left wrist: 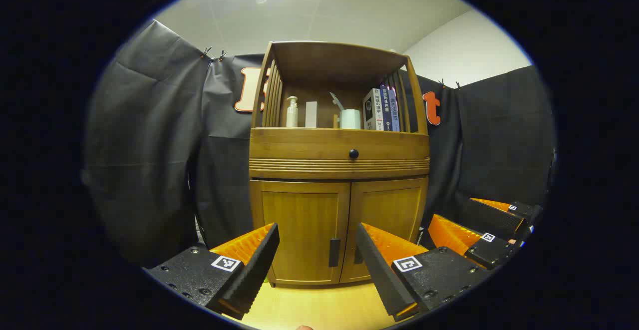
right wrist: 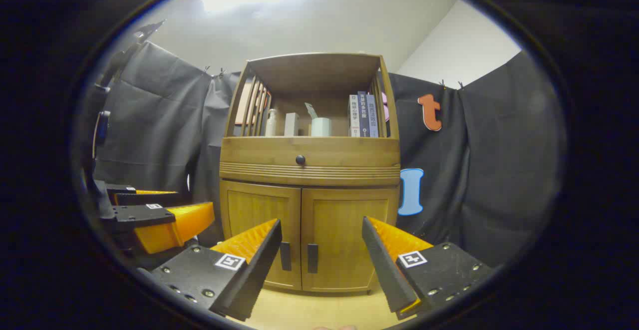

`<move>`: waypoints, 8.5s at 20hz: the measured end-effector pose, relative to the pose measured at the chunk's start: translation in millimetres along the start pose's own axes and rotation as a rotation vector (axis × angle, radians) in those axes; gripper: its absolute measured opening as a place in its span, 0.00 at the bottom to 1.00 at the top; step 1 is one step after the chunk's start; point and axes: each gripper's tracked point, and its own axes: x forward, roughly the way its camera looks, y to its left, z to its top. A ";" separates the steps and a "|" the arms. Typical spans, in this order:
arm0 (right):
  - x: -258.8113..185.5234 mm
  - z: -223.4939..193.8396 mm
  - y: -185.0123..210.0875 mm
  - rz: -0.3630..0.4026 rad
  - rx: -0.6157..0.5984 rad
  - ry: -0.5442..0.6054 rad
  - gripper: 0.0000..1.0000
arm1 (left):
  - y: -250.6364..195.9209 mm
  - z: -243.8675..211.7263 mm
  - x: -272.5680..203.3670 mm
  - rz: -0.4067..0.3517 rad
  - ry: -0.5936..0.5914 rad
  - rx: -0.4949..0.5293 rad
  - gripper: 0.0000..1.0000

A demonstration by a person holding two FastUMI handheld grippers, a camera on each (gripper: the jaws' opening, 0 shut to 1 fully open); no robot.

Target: Open the right door of the double-door shoe cabinet with the right hand, and open the left door with the left hand.

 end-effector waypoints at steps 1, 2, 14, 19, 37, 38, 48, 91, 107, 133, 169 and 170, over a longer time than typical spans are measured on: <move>-0.7 0.3 2.7 -0.006 -0.004 -0.005 0.93 | 6.0 -0.4 -1.8 -0.003 0.001 0.000 0.95; -1.3 1.4 6.4 -0.013 -0.010 -0.009 0.96 | 11.2 -0.1 0.9 -0.002 0.001 0.000 0.95; 2.0 14.9 16.6 0.027 -0.045 -0.011 0.93 | -26.4 -6.8 45.7 0.017 -0.007 0.002 0.95; 6.3 6.9 18.1 0.060 -0.040 0.006 0.95 | -50.0 -7.9 77.7 0.059 -0.016 0.004 0.95; 71.8 -115.4 54.6 0.113 -0.018 0.367 0.80 | 29.6 -10.7 109.9 0.184 -0.001 0.025 0.95; 79.6 -123.7 56.6 0.108 -0.015 0.388 0.81 | 39.7 -9.9 111.2 0.196 -0.006 0.028 0.95; 102.1 -147.2 51.9 0.054 0.004 0.506 0.42 | 78.5 0.0 118.9 0.225 -0.043 0.038 0.92; 79.9 -125.2 3.5 -0.306 0.083 0.535 0.21 | -24.9 -35.5 132.0 -0.165 0.028 -0.043 0.95; 60.6 -120.4 -21.9 -0.405 0.117 0.521 0.22 | -43.2 -50.9 138.6 -0.190 0.061 -0.022 0.92; 12.6 -19.2 -108.6 -0.684 -0.028 0.300 0.47 | -58.1 -178.4 202.5 -0.169 0.298 0.028 0.96; 76.1 -2.4 -64.4 -0.351 -0.054 0.248 0.42 | -30.7 -211.8 224.3 -0.055 0.385 -0.074 0.29; 81.7 -3.3 -60.9 -0.330 -0.054 0.250 0.46 | -30.4 -212.2 225.3 -0.050 0.384 -0.076 0.28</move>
